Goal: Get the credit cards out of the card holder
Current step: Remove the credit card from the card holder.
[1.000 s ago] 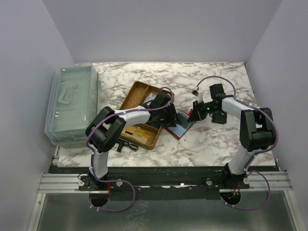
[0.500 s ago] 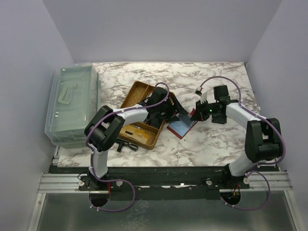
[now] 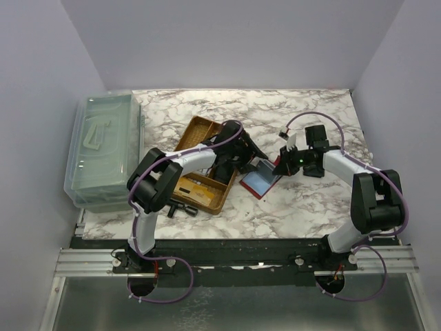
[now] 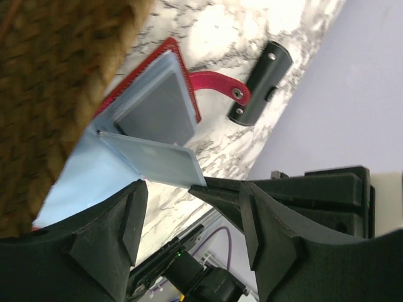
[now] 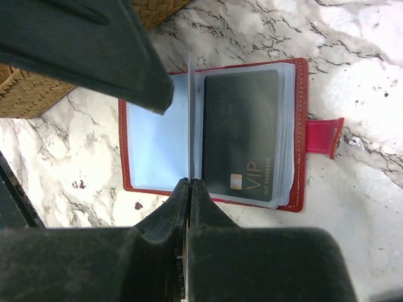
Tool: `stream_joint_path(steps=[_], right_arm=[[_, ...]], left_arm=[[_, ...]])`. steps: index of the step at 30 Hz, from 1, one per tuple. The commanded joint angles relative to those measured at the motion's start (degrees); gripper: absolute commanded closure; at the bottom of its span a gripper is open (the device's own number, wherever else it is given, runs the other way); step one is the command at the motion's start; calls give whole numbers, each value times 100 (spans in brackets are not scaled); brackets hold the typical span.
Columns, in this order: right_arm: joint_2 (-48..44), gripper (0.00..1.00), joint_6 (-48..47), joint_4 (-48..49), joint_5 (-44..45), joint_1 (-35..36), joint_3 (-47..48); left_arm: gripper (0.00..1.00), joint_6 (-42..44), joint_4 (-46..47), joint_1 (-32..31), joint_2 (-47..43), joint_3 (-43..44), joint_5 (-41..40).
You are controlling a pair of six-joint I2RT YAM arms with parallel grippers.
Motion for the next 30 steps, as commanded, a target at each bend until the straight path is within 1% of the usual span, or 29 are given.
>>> stream_joint_path(steps=[1, 4, 9, 13, 15, 17, 18, 21, 24, 26, 27, 30], right_arm=[[-140, 100, -155, 112, -8, 150, 4], [-149, 99, -228, 75, -56, 243, 23], [-100, 97, -400, -68, -282, 411, 69], [-88, 90, -493, -153, -527, 520, 65], [-63, 87, -528, -200, -682, 532, 74], [-28, 85, -575, -265, -839, 540, 95], [-22, 84, -596, -303, -931, 540, 102], [4, 77, -676, -434, -1211, 543, 142], [4, 66, -773, -596, -1511, 536, 163], [9, 61, -909, -838, -1762, 534, 224], [8, 59, -969, -932, -1880, 521, 272], [11, 57, -815, -1003, -2170, 402, 352]], left_arm=[[36, -400, -1418, -4, 204, 491, -468], [38, -300, -2016, -26, 307, 770, -483], [42, -236, -2246, -61, 320, 833, -497], [49, -107, -2423, -81, 379, 959, -500], [56, -26, -2468, -93, 406, 1000, -483], [64, 47, -2494, -103, 413, 1018, -462], [69, 115, -2500, -107, 417, 1033, -431], [81, 375, -2503, -108, 405, 1062, -349], [87, 869, -2489, -100, 413, 1107, -128], [95, 1423, -2412, -99, 375, 1103, 69], [99, 1648, -2309, -99, 333, 1062, 127], [100, 2337, -2001, -83, 221, 928, 365]])
